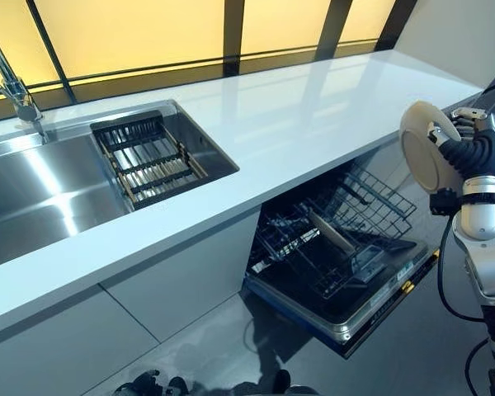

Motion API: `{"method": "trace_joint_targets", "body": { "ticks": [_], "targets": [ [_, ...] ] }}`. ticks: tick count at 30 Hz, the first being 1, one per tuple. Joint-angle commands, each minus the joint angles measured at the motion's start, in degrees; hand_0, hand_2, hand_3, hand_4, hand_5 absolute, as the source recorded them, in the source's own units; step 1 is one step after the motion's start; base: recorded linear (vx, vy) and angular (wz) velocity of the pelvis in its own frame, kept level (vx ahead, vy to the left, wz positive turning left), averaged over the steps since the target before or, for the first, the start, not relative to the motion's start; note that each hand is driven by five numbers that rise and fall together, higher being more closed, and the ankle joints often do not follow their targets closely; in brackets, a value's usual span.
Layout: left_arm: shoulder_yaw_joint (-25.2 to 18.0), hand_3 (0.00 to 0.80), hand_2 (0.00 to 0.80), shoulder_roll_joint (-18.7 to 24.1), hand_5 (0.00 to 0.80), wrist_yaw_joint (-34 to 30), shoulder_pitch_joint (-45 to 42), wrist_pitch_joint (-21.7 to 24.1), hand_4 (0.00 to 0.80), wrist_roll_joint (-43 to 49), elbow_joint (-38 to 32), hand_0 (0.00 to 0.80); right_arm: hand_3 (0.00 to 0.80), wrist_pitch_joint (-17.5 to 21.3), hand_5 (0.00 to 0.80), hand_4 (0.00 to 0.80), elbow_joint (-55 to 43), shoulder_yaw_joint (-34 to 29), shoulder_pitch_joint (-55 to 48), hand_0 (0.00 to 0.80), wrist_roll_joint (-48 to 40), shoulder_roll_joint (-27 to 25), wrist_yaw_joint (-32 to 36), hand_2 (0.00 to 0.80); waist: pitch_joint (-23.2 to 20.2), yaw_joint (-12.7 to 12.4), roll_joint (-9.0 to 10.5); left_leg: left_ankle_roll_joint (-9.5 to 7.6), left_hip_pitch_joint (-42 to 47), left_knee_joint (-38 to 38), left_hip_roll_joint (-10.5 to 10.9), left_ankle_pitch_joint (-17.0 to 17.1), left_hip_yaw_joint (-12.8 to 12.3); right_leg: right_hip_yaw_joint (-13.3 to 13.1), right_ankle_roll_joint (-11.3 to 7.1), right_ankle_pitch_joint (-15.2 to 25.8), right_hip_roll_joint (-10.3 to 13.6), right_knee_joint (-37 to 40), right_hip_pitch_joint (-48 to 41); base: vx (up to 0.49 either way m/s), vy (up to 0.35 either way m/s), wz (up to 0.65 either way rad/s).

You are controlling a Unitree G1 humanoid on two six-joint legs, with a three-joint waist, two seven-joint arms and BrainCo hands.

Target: Take plates into dishwasher

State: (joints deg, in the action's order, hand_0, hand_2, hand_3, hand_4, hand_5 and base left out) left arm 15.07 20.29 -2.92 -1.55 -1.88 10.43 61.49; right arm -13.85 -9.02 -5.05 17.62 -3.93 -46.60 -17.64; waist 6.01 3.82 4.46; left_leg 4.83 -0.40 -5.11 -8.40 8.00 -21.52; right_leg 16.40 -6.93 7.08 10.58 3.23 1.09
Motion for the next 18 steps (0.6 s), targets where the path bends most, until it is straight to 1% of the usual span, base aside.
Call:
{"method": "trace_joint_targets", "body": {
  "ticks": [1, 4, 9, 11, 14, 18],
  "targets": [
    [2.02, 0.0, 0.0, 0.49, 0.0, -0.35, 5.38, 1.45, 0.0, 0.77, 0.01, 0.0, 0.8, 2.05, 0.8, 0.8, -2.52, -2.8, 4.0, 0.8, 1.81, -2.02, 0.75, 0.8, 3.42, -1.29, -1.44, -0.51, 2.32, 0.11, -0.72, -4.69, 1.83, -0.67, -3.04, -4.68, 1.76, -6.97, 0.08, -0.102, -0.067, 0.0],
    [2.33, 0.0, 0.0, 0.61, 0.0, -0.07, 6.59, 1.29, 0.0, -0.09, -0.18, 0.0, 0.8, 1.83, 0.8, 0.8, -1.46, -1.45, 3.81, 0.8, 2.45, -0.81, 1.25, 0.8, 4.74, -1.04, -1.97, -0.23, 1.4, 0.11, -1.2, -4.0, 2.04, -0.54, -2.72, -5.18, 1.78, -8.06, 1.25, -0.097, -0.066, -0.01],
    [2.61, 0.0, 0.0, 0.8, 0.0, 0.19, 8.25, 0.96, 0.0, -1.21, -0.89, 0.0, 0.8, 2.58, 0.8, 0.8, 1.46, 0.35, 4.1, 0.8, 4.71, 1.2, 1.5, 0.8, 6.97, -0.81, -3.03, 0.36, -0.02, 0.11, -1.84, -2.91, 2.51, 0.07, -2.35, -5.51, 2.18, -9.25, 2.86, -0.076, -0.082, 0.0],
    [2.94, 0.0, 0.0, 0.95, 0.0, 0.36, 8.73, 0.81, 0.0, -1.8, -1.21, 0.0, 0.8, 2.49, 0.8, 0.8, 2.91, 1.52, 5.21, 0.8, 5.57, 1.3, 1.6, 0.8, 7.86, -0.87, -3.52, 0.68, -0.58, 0.11, -2.21, -2.4, 2.64, 0.52, -2.2, -5.52, 2.29, -9.46, 3.43, -0.068, -0.093, -0.01],
    [3.38, 0.0, 0.0, 1.01, 0.0, 0.77, 9.61, 0.23, 0.0, -2.72, -2.11, 0.0, 0.8, 2.32, 0.8, 0.8, 6.12, 3.43, 8.28, 0.8, 6.7, 1.17, 0.68, 0.8, 9.38, -1.08, -4.34, 1.18, -1.57, 0.24, -2.72, -1.85, 3.02, 1.1, -1.92, -6.38, 2.56, -10.91, 4.72, -0.084, -0.088, 0.0],
    [3.65, 0.0, 0.0, 1.13, 0.0, 1.24, 10.8, 0.54, 0.0, -3.82, -2.57, 0.0, 0.8, 1.78, 0.8, 0.8, 10.87, 5.84, 12.21, 0.8, 7.92, 0.48, -0.87, 0.8, 11.02, -1.33, -5.27, 1.83, -3.15, 0.55, -3.44, -0.82, 3.42, 1.5, -1.31, -7.89, 3.08, -13.84, 6.81, -0.067, -0.085, -0.02]
  ]
}}
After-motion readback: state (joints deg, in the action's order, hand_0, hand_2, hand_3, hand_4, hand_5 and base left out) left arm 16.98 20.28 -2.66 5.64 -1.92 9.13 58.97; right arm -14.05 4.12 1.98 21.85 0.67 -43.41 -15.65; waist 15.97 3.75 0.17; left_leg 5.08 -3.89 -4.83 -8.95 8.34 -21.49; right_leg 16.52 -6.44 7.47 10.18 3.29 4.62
